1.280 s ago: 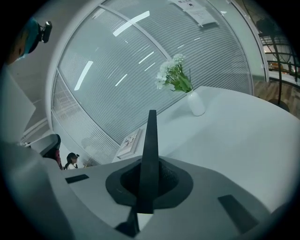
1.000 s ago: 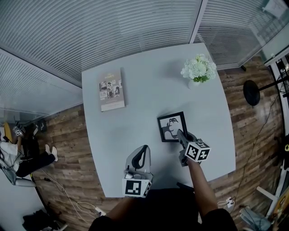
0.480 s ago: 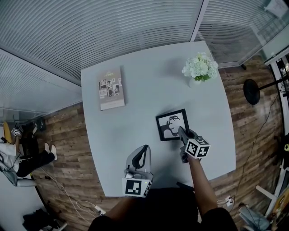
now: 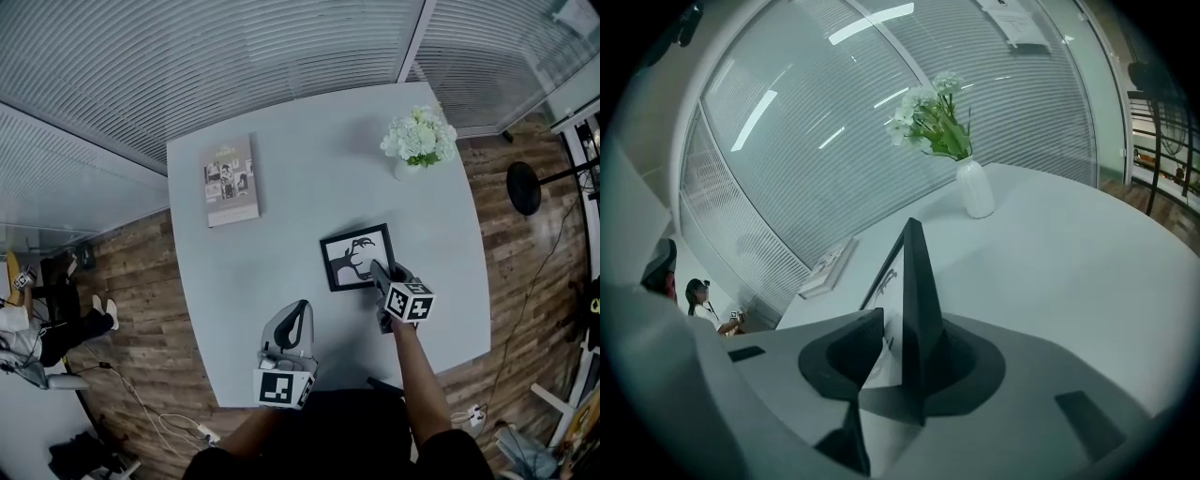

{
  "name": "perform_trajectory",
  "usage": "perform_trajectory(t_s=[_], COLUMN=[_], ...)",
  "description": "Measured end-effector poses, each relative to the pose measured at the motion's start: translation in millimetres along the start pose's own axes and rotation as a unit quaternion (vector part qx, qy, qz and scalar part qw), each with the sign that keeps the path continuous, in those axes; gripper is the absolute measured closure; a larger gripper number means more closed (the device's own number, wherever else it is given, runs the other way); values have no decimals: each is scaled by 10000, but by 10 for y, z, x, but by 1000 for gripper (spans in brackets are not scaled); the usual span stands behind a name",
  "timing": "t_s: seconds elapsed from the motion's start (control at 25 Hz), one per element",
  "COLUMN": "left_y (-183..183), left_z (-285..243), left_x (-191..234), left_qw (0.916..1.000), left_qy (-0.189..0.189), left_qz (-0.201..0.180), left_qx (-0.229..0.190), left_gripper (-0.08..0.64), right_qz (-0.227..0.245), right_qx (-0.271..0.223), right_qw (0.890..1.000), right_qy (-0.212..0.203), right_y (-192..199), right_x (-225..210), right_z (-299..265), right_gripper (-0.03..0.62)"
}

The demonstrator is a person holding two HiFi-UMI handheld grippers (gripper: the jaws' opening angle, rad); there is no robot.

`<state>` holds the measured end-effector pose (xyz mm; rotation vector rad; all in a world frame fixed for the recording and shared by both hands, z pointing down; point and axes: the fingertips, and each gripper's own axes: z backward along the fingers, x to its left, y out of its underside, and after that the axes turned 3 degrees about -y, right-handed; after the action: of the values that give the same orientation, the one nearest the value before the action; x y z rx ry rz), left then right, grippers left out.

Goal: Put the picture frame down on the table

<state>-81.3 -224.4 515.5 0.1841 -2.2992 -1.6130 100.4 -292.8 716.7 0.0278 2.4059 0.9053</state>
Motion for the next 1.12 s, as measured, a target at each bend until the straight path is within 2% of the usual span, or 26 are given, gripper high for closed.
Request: perform_trajectory(t_s=[0.44,0.72,0.92,1.12], left_y=[69,133,141,189], left_z=[-33,-42,-74,-103], left_x=[15,37,48,33], left_qw=[10000,9997,9999,9995], left_qy=[-11,4,13,51], left_qz=[15,3,-15,26], left_qx=[62,243,159,324], left_gripper=[543,544,543,543], right_qz=[-333,-627,-560,-456], right_qx=[180,281,350,398], right_qw=[9993,9976,9977,9978], right_qy=[66,83,172,258], right_y=[165,286,325,354], right_x=[-201,-307,-366,-401], right_z=[-146,-256,-290,-325], right_gripper=[426,402,387,373])
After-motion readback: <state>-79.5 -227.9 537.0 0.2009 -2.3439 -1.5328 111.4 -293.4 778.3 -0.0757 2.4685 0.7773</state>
